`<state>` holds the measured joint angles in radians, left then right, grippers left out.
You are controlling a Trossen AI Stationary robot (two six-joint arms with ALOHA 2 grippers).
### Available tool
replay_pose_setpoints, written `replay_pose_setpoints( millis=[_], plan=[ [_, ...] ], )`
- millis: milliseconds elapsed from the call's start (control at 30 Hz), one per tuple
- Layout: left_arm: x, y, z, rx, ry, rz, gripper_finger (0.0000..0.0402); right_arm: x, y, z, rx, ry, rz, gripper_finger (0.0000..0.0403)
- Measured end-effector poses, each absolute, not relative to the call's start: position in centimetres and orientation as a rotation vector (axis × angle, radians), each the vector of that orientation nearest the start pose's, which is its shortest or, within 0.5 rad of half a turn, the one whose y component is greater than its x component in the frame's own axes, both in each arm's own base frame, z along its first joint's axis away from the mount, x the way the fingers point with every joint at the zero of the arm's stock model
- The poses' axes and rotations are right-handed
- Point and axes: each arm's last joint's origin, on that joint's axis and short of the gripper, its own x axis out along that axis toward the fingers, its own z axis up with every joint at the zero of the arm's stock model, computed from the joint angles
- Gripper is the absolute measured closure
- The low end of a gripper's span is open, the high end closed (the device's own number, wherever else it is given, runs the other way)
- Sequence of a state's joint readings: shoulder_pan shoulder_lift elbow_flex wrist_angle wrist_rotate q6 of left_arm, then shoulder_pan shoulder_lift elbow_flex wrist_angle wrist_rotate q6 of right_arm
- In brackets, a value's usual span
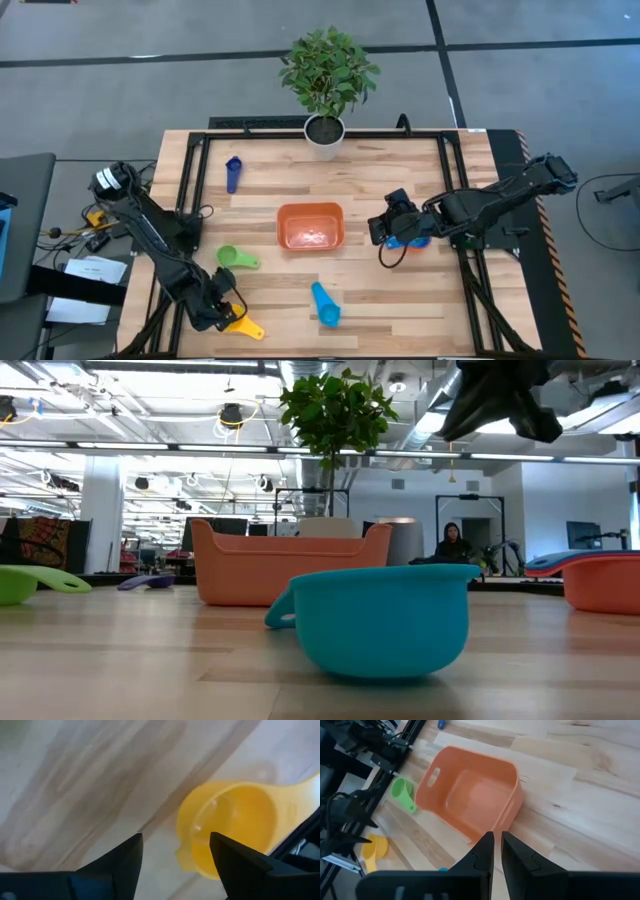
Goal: Nest measuring cups in basket
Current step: Stack the yellow measuring cup on top of the blue measuring cup
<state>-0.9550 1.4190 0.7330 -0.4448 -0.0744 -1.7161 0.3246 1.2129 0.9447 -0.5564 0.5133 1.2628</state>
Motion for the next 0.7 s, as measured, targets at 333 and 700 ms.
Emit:
replay_pose_setpoints(
  millis=[333, 700],
  plan=[
    [15.1, -20.2, 16.4, -0.828, 1.279, 0.207, 0.0314, 23.8, 6.3, 27.8, 0.881, 0.496, -0.578, 0.0345],
    [18.0, -18.8, 17.3, -0.715, 1.268, 0.057, 0.0396, 23.7, 6.9, 27.9, 0.877, 0.503, -0.549, 0.0345]
  ],
)
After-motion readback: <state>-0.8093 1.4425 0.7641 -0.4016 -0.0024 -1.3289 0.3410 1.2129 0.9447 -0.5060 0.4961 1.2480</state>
